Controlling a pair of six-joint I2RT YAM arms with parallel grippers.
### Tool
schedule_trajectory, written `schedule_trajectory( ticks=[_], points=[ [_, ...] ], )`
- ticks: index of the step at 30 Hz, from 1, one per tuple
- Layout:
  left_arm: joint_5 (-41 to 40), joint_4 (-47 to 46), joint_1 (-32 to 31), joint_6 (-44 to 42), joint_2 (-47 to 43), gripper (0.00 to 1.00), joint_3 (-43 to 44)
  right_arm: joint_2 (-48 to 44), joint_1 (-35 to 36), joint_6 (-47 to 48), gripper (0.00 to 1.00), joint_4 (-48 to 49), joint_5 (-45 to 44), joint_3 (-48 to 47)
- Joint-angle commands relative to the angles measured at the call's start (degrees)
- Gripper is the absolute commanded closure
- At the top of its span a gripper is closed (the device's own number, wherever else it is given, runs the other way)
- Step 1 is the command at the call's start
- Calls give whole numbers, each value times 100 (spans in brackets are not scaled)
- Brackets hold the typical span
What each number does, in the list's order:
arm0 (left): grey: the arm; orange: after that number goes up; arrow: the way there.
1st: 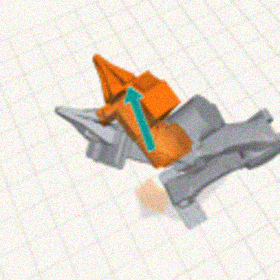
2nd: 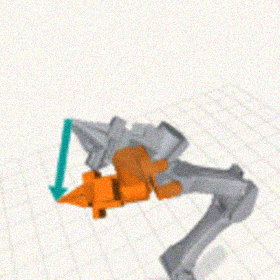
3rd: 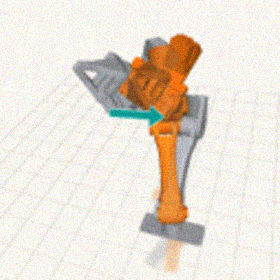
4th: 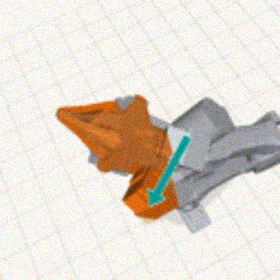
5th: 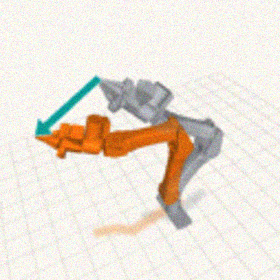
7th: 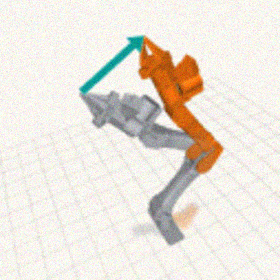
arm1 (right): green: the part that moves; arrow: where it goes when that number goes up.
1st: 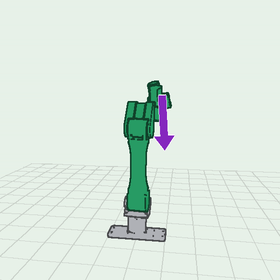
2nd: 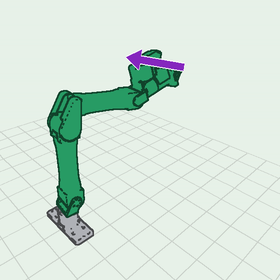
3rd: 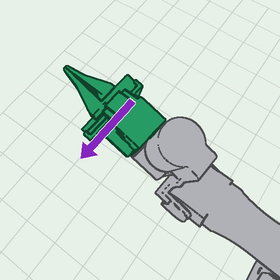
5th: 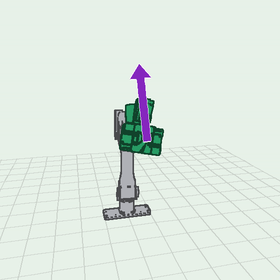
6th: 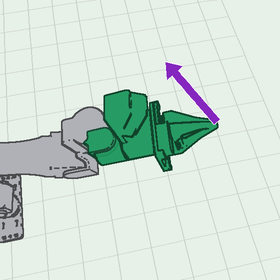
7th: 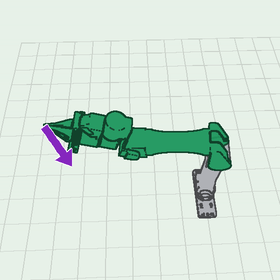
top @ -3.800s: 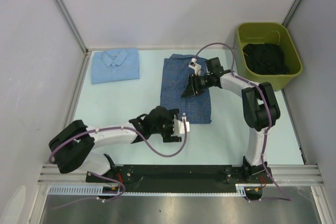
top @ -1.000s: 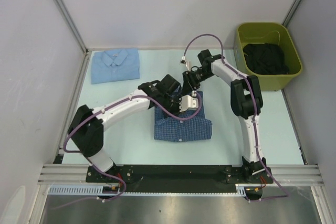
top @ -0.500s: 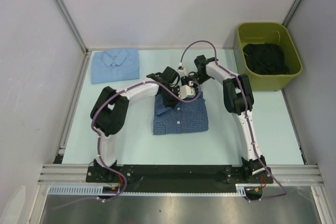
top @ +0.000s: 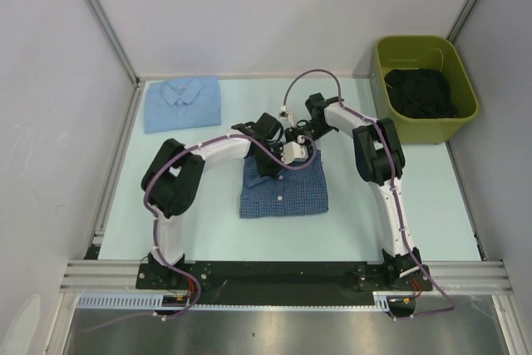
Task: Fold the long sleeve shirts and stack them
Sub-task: Fold the shirt
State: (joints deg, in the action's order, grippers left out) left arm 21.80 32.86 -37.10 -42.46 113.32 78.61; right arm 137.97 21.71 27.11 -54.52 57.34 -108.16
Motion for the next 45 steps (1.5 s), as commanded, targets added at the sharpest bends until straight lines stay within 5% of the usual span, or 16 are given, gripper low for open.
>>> schedule_trajectory(
  ticks=[1, 6, 9, 15, 19, 27, 32, 36, 45],
  points=[
    [316, 360, 124, 264, -161, 98, -22, -288, 1, -118, 46, -94, -311, -46],
    [711, 878, 528, -16, 49, 84, 909, -543, -492, -321, 30, -269, -452, -688],
    [991, 1212, 695, -210, 313, 65, 1463, -823, -782, -312, 22, -348, -610, -803],
    [1791, 1433, 1345, 97, 51, 29, 1676, -1728, -1143, -268, 10, -357, -645, 109],
    [2283, 1644, 1644, 212, -213, 23, 1324, -2239, -1117, -259, 9, -199, -706, 1006],
    [2312, 1733, 1900, 624, -64, 22, 762, -2451, -906, -180, 9, 143, -917, 1947],
    [1995, 1566, 1952, 677, 24, 24, 594, -2275, -818, -136, 18, 257, -944, 1992],
    [1959, 1557, 1987, 695, 94, 31, 594, -2248, -827, -119, 37, 346, -1006, 2044],
    [2276, 2057, 2102, 607, 331, 78, 998, -2222, -879, -224, 92, 548, -1111, 2044]
  ],
)
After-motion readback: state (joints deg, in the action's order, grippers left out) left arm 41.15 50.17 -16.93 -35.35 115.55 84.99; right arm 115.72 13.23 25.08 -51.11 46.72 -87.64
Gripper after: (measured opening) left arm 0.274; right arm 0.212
